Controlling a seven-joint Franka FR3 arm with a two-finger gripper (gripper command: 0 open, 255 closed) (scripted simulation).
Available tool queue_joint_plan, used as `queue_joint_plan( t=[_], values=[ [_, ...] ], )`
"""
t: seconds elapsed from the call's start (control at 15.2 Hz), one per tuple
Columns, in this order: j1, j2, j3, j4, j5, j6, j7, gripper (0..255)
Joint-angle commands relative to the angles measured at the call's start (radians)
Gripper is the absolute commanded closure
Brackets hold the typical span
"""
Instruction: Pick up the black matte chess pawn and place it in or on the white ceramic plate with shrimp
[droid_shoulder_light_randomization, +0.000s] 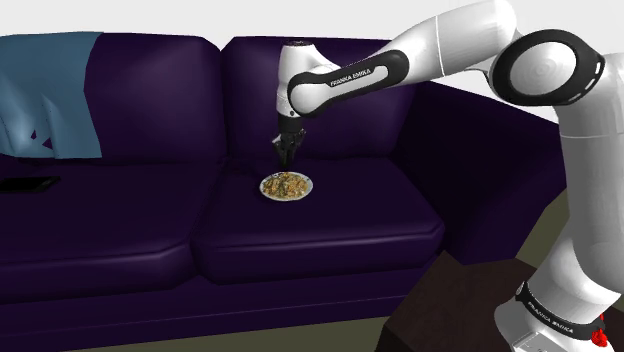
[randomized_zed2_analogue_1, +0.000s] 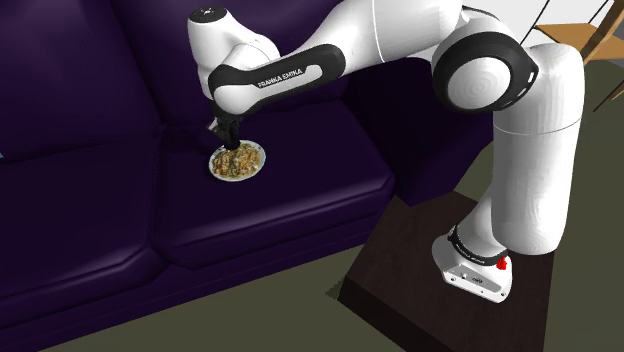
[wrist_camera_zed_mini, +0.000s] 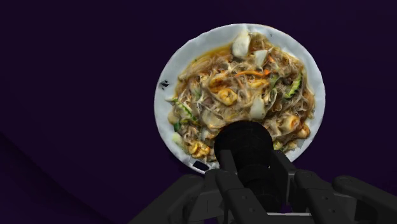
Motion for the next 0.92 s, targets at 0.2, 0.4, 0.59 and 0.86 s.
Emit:
queue_joint_plan(
  t=[0.2, 0.4, 0.59, 0.86],
  values=[
    [0.001, 0.016, -0.004, -0.041, -0.009, 0.056, 0.010, 255],
    [0.002, 0.030, -0.008, -0.059, -0.015, 0.089, 0.016, 255],
    [0.002, 0.030, -0.008, -0.059, -0.015, 0.089, 0.016, 255],
    [0.002, 0.030, -0.008, -0.059, -0.015, 0.089, 0.016, 255]
  ],
)
